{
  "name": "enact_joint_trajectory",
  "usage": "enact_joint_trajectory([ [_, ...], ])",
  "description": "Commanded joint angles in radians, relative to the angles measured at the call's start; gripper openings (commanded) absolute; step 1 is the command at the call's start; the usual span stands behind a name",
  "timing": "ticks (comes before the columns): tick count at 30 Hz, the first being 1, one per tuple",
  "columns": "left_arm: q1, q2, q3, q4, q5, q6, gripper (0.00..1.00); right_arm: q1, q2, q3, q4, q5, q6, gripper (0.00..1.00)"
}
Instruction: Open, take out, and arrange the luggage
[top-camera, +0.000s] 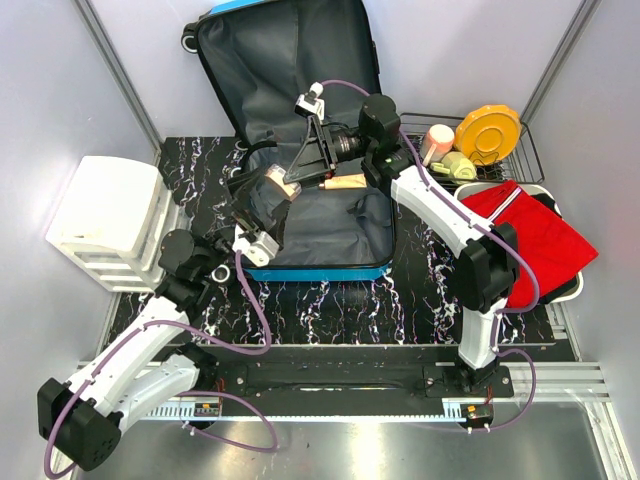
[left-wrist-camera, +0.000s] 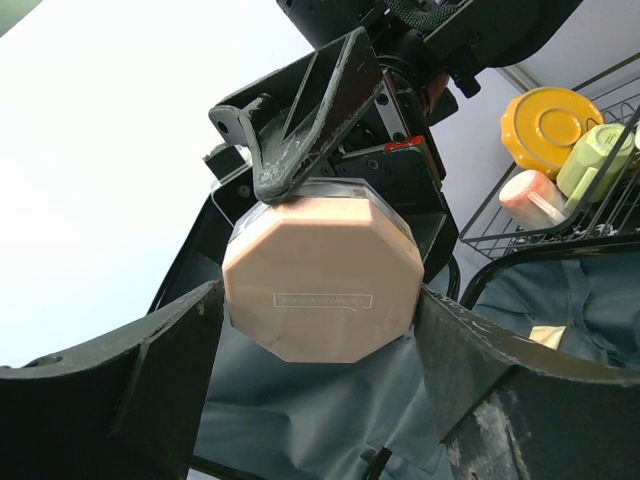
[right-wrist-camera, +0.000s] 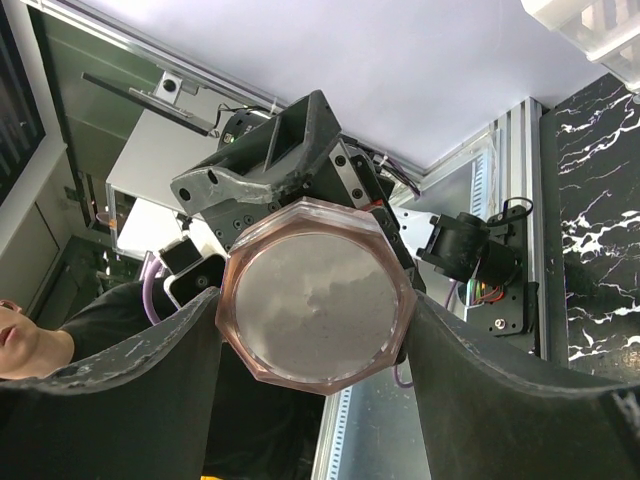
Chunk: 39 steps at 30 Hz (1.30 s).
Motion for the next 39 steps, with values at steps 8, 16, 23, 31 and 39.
enact_joint_trajectory([
  [8, -0.009, -0.008, 0.05, 0.007, 0.001, 0.063, 0.58, 0.009, -0.039, 0.008, 0.032, -0.013, 0.007, 0.2],
  [16, -0.009, -0.043, 0.231, -0.492, 0.039, 0.017, 0.33, -0.078, -0.036, 0.086, -0.194, 0.119, -0.169, 0.93],
  [23, 0.021, 0.048, 0.54, -1.186, -0.1, -0.235, 0.2, -0.221, -0.027, 0.19, -0.498, 0.344, -0.458, 1.0],
  [31, 0.456, 0.26, 0.892, -1.741, -0.064, -0.357, 0.15, -0.262, -0.045, 0.16, -0.613, 0.361, -0.603, 1.0],
  [39, 0.906, 0.394, 1.038, -2.004, -0.086, -0.251, 0.15, -0.262, -0.05, 0.154, -0.643, 0.335, -0.631, 1.0],
])
